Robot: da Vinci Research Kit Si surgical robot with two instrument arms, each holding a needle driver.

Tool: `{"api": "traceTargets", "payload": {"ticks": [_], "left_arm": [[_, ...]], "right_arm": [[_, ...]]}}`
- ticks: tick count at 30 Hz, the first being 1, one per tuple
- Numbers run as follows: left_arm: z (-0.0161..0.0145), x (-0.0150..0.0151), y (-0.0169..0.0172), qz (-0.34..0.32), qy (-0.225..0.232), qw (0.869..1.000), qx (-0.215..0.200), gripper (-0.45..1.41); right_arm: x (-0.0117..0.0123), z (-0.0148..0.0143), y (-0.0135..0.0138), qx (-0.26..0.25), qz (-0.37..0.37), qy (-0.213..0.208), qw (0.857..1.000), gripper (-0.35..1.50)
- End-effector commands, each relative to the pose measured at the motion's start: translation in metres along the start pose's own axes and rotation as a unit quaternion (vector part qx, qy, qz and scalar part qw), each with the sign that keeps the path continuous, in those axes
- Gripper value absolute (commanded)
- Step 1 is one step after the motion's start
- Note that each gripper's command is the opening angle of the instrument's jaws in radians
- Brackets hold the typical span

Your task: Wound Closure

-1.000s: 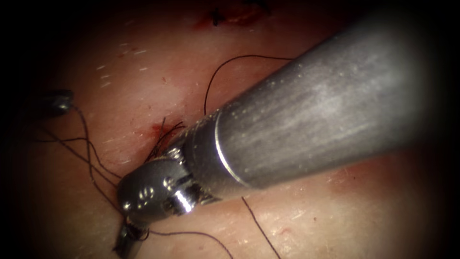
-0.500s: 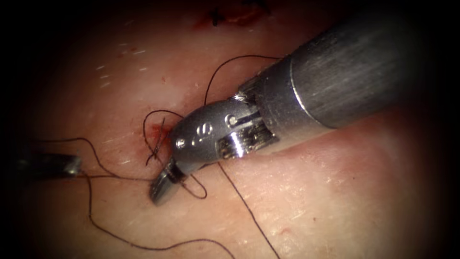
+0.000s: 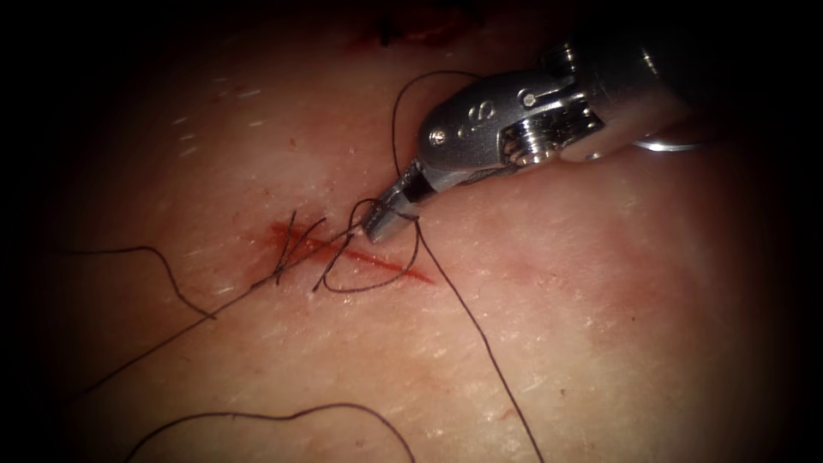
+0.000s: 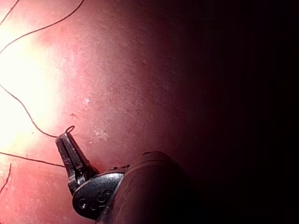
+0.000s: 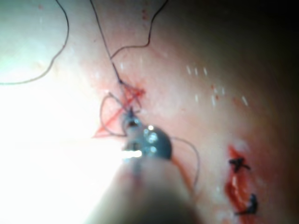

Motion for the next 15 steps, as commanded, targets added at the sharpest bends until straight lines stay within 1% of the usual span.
{"api": "traceTargets", "payload": {"ticks": [1,2,4,5,6,10,15], "left_arm": [[0.0011,-0.0015,0.0017,-0.005,0.004,1.0,0.003,-0.45],[0.0007,-0.0016,0.0023,-0.004,0.003,1.0,0.006,-0.45],[-0.0008,-0.002,0.0047,-0.007,0.002,1.0,0.012,-0.45],[-0.0008,-0.002,0.0047,-0.007,0.002,1.0,0.012,-0.45],[-0.0013,-0.0025,0.0057,-0.01,0.002,1.0,0.014,-0.45],[-0.0018,-0.0036,0.0072,-0.018,-0.002,1.0,0.018,-0.45],[-0.0027,-0.0036,0.0087,-0.019,-0.005,1.0,0.019,-0.45]], "right_arm": [[-0.0004,0.0009,0.0002,-0.001,0.005,0.0,1.0,-0.35],[-0.0005,0.0007,0.0004,-0.004,0.011,0.0,1.0,-0.35],[-0.0008,0.0003,0.0011,-0.013,0.016,0.0,1.0,-0.35],[-0.0008,0.0003,0.0011,-0.013,0.016,0.0,1.0,-0.35],[-0.001,0.0002,0.0016,-0.018,0.02,0.0,1.0,-0.35],[-0.0018,0.0004,0.0024,-0.021,0.02,-0.006,1.0,-0.35],[-0.0022,-0.0002,0.003,-0.04,0.028,-0.004,0.999,-0.35]]}}
